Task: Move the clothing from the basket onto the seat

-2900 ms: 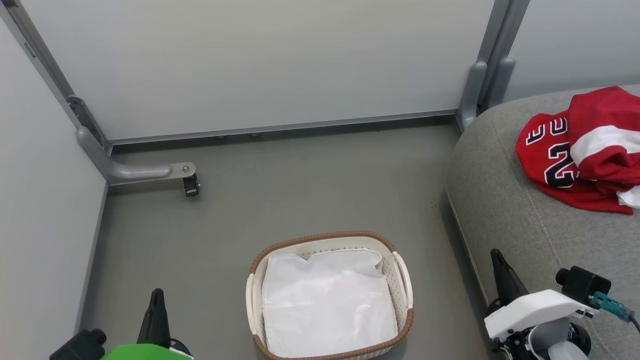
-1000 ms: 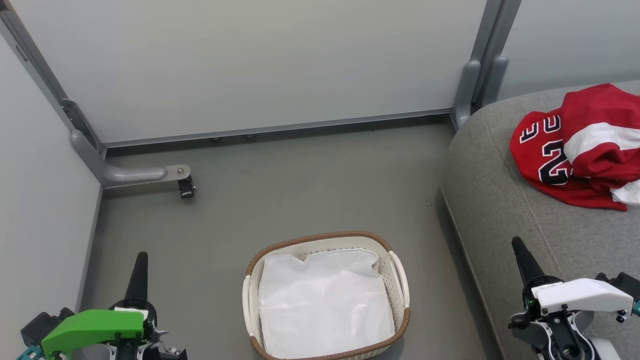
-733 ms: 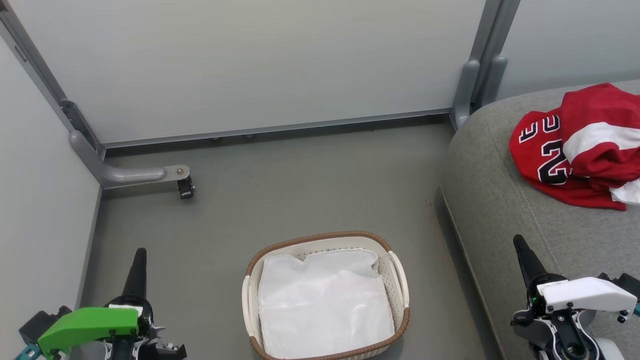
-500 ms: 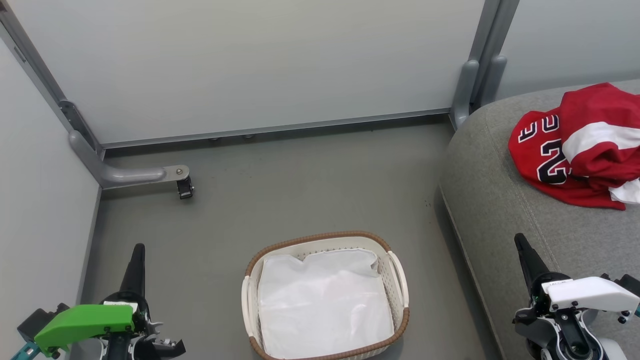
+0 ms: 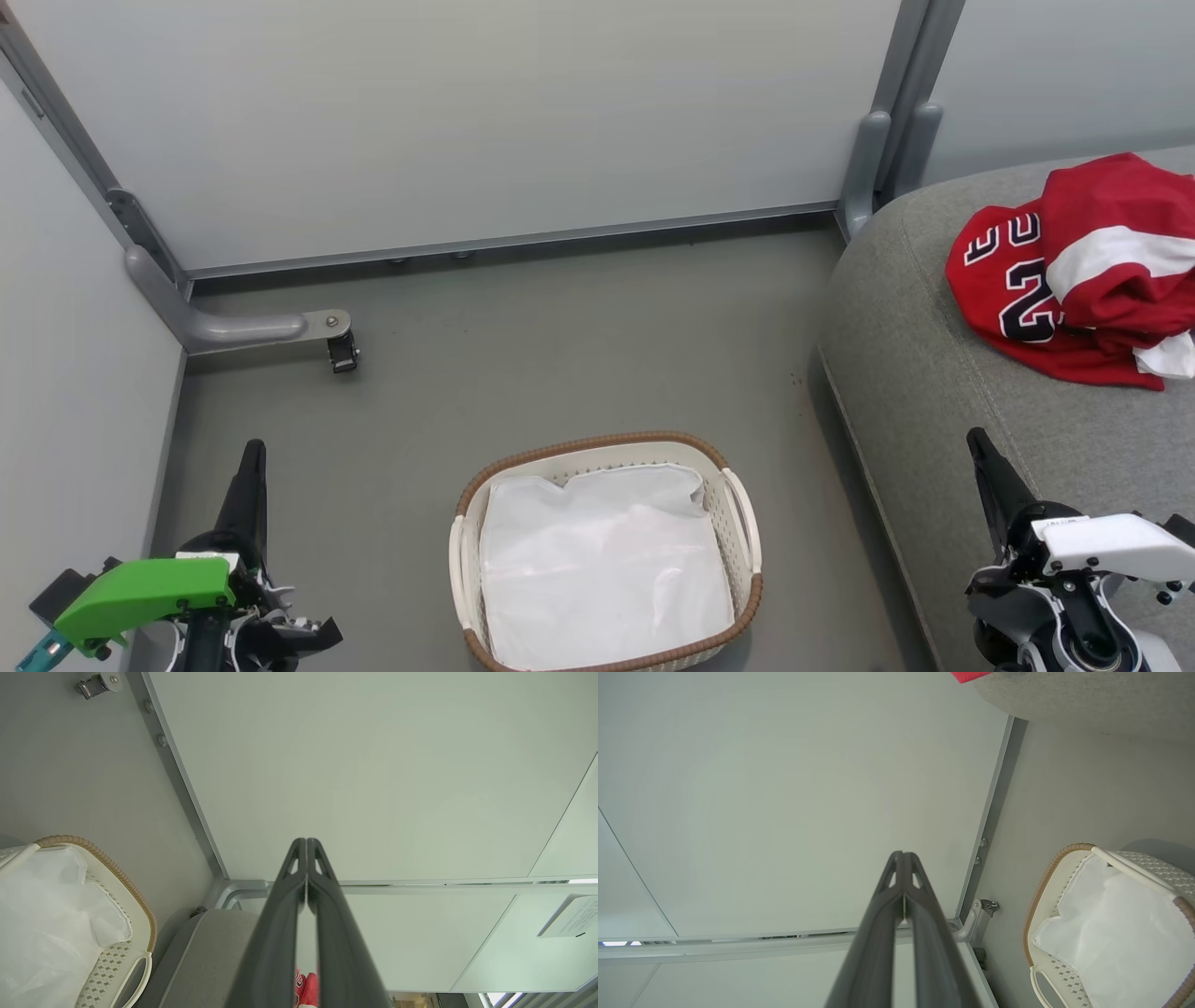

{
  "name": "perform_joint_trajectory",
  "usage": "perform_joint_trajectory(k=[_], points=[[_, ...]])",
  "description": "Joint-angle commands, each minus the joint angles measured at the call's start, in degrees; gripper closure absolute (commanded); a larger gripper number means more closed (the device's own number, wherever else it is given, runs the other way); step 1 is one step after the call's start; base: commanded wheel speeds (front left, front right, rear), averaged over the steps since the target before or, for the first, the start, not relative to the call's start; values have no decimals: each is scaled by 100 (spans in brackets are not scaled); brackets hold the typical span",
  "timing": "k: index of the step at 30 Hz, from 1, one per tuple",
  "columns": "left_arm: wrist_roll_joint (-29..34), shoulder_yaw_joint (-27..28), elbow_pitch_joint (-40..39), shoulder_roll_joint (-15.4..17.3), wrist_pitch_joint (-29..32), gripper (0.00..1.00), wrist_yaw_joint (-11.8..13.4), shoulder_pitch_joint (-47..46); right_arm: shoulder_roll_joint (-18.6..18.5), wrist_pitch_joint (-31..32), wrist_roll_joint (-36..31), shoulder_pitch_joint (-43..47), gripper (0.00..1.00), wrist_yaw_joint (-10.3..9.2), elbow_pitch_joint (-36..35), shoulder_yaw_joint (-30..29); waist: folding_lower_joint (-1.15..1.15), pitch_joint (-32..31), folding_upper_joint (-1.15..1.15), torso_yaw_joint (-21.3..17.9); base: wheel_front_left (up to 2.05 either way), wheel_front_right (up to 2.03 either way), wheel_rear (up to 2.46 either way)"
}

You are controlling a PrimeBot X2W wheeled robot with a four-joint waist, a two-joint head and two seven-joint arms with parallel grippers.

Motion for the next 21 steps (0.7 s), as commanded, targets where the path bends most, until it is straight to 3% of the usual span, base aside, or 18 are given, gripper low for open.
perform_joint_trajectory(k=[1, 21], points=[[-126, 39, 7, 29, 39, 100, -34, -113, -38, 46, 123, -53, 100, 0, -31, -31, 0, 0, 0, -2, 0, 0, 0], [-197, 67, 9, 13, 83, 100, -40, -115, -37, 71, 224, -51, 100, 0, -38, -51, 0, -1, 0, -8, 0, 0, 0]])
